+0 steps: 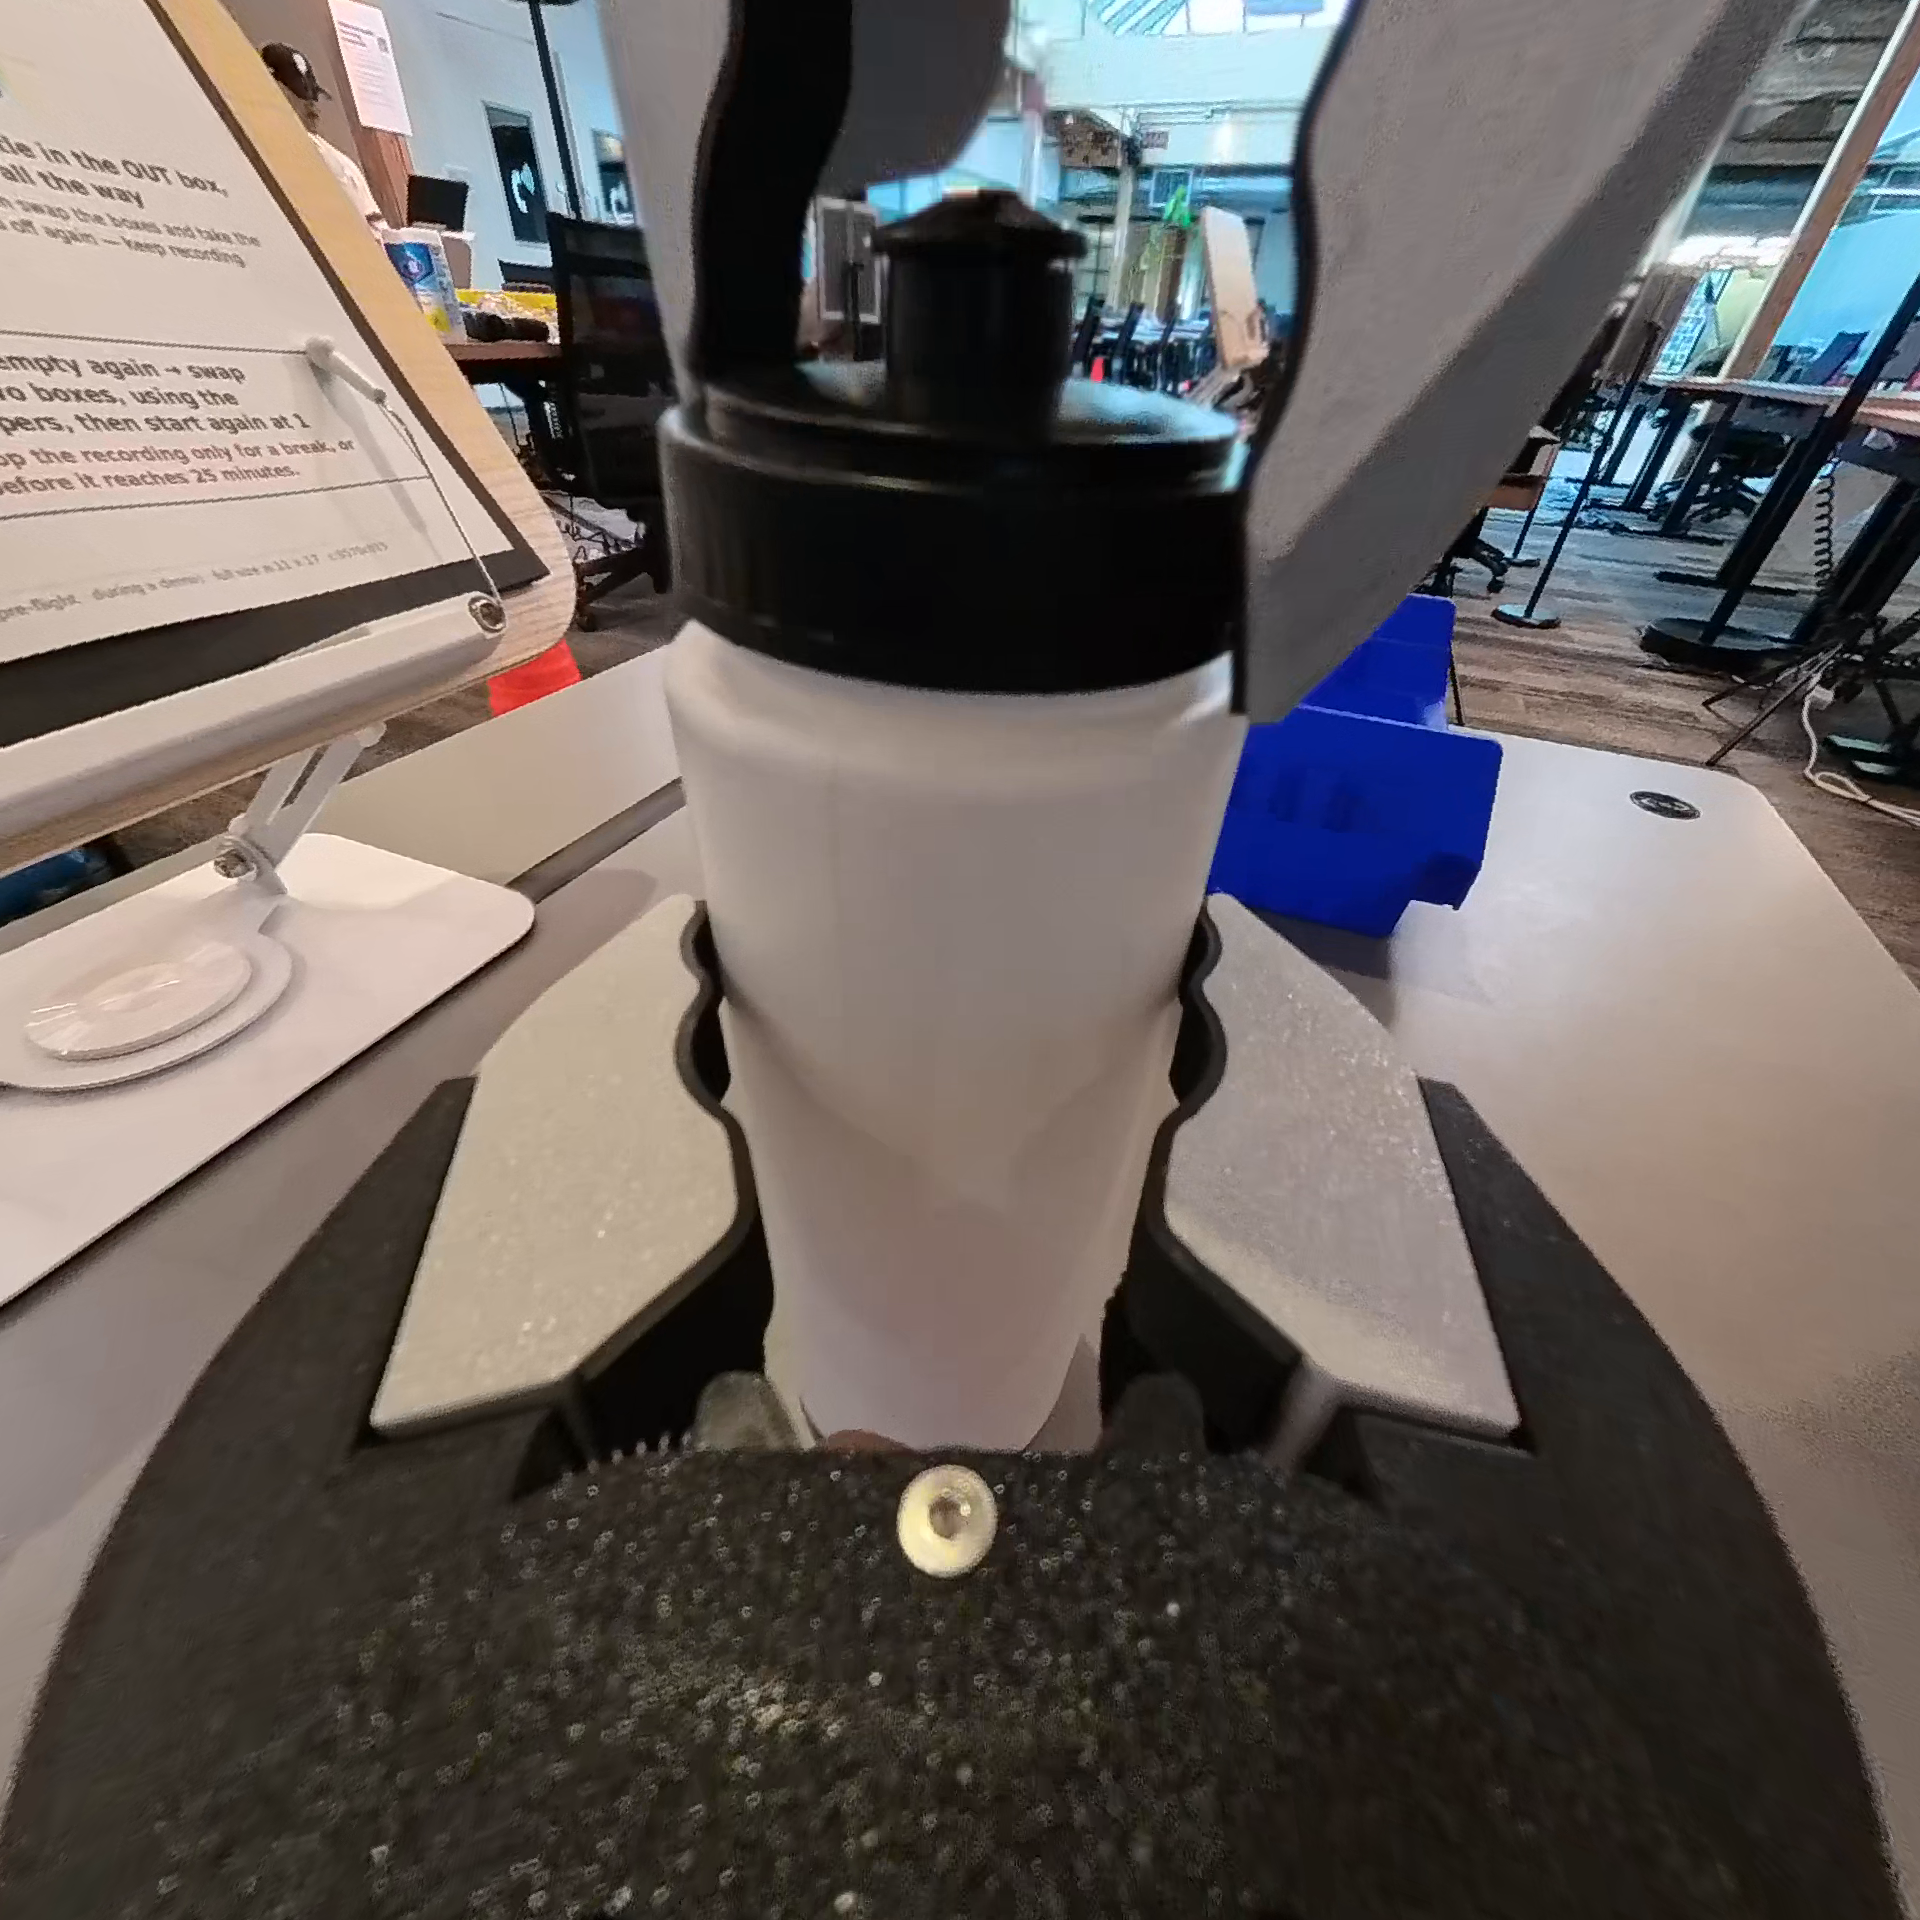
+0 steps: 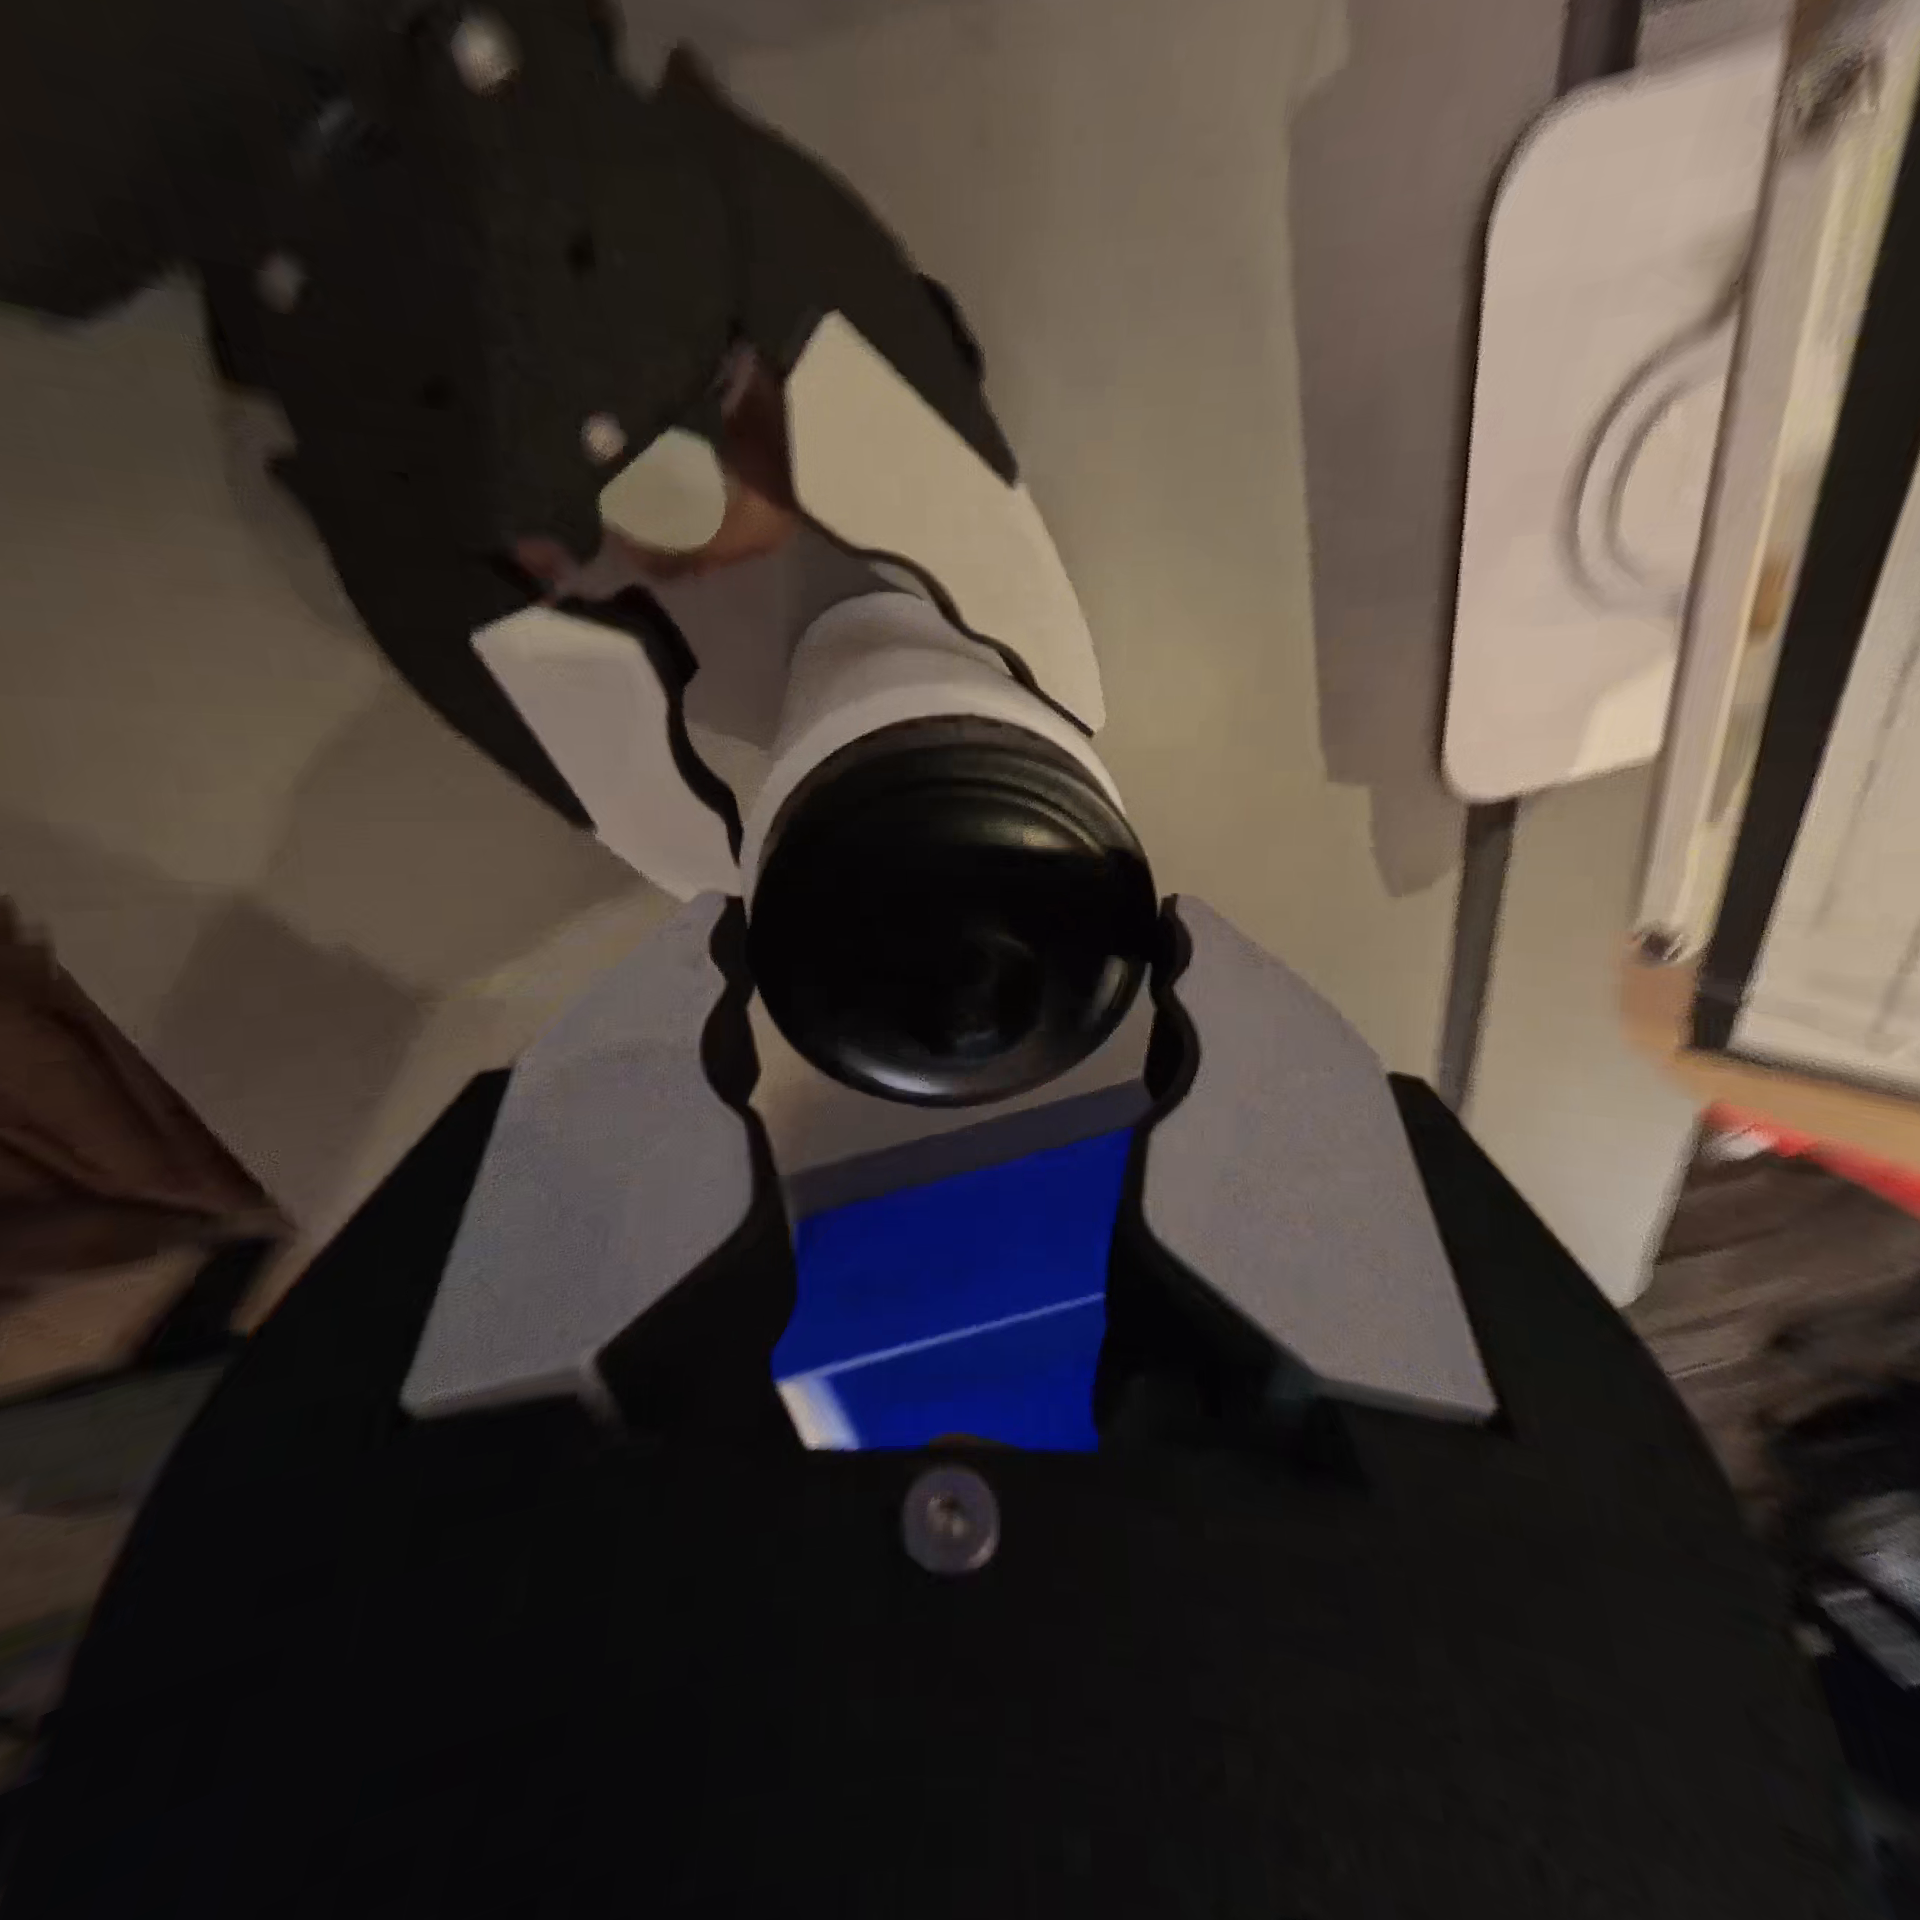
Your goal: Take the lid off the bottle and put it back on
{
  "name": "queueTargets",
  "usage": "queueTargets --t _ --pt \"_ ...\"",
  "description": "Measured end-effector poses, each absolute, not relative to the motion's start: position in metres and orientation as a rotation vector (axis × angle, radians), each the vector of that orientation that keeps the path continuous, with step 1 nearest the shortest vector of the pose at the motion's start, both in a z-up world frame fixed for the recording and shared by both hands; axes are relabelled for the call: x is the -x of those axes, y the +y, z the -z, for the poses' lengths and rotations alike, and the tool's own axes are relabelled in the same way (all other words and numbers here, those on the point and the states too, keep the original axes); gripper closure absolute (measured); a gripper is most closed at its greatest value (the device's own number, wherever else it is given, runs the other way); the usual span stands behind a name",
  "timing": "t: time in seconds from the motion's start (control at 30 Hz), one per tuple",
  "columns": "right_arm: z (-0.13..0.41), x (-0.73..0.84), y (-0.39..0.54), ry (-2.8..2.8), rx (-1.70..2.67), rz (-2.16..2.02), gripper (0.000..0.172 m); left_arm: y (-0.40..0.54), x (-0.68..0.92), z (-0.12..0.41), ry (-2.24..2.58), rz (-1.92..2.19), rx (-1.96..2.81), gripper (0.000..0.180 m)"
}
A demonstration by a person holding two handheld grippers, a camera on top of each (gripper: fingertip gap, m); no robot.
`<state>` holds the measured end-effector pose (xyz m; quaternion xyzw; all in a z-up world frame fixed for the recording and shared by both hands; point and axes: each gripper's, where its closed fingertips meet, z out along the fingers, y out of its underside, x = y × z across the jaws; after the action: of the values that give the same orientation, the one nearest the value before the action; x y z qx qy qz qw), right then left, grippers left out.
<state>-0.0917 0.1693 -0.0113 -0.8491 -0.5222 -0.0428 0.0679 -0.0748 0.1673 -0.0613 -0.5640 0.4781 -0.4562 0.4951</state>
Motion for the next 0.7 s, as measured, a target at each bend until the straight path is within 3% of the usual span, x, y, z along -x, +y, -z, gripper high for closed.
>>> queueTargets --t 0.23,0.33,0.4,0.53,0.7 --pt "0.005 0.096 0.172 -2.352 1.757 0.303 0.102 0.167 0.074 0.062 1.168 1.133 1.369 0.096" --pt "0.003 0.096 0.171 -2.356 1.797 0.266 0.104 0.167 0.074 0.062 1.165 1.151 1.369 0.096" --pt "-0.007 0.103 0.168 -2.273 1.844 0.173 0.109 0.167 0.074 0.062 1.163 1.154 1.372 0.096" --pt "-0.043 0.13 0.177 -1.84 1.944 -0.09 0.076 0.166 0.075 0.062 1.161 1.145 1.375 0.096" --pt "-0.049 0.111 0.212 -1.086 2.33 -0.083 0.069 0.166 0.075 0.063 1.16 1.137 1.379 0.096"
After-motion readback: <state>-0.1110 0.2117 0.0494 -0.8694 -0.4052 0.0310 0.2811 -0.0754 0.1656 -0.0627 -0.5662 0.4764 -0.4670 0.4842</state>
